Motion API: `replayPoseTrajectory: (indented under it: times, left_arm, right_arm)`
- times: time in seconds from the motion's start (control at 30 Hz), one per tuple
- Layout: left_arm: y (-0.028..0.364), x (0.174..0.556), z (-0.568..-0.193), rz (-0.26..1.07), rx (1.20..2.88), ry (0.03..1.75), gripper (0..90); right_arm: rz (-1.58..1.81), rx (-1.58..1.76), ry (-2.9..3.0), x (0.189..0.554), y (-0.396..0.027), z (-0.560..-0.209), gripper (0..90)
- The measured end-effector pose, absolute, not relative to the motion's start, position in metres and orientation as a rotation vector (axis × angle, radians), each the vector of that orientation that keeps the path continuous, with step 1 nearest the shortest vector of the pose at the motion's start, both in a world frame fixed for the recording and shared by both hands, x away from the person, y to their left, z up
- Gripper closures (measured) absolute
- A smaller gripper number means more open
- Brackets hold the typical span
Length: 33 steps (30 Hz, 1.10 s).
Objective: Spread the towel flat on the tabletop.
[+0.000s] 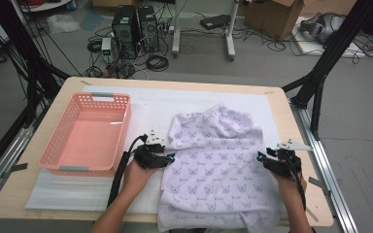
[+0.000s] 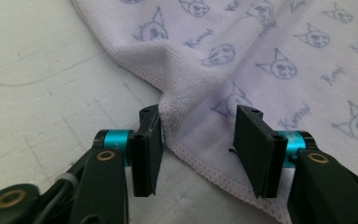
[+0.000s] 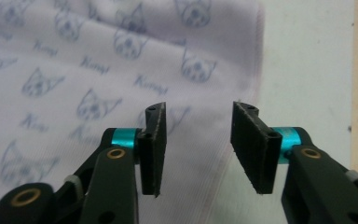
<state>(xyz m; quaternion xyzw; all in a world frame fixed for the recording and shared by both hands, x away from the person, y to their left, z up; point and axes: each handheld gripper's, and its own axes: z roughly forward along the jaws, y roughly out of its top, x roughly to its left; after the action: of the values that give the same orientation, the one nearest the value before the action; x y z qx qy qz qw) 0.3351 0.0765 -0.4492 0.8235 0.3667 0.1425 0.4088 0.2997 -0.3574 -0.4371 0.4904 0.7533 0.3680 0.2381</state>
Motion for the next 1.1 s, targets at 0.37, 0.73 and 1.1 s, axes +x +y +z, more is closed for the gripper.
replayPoseTrajectory:
  times: [0.37, 0.73, 1.1]
  left_arm:
    - [0.095, 0.338, -0.441, 0.398, 1.959, 1.002, 85.0]
    - [0.093, 0.283, -0.452, 0.219, 1.937, 1.014, 38.7]
    - [0.076, 0.287, -0.447, 0.397, 2.015, 1.040, 87.0]
  right_arm:
    - [1.021, 1.301, 2.150, 0.257, -0.364, -0.445, 52.1]
    - [0.978, 1.263, 2.186, 0.238, -0.360, -0.448, 56.6]
    - [0.972, 1.227, 2.207, 0.262, -0.350, -0.446, 87.7]
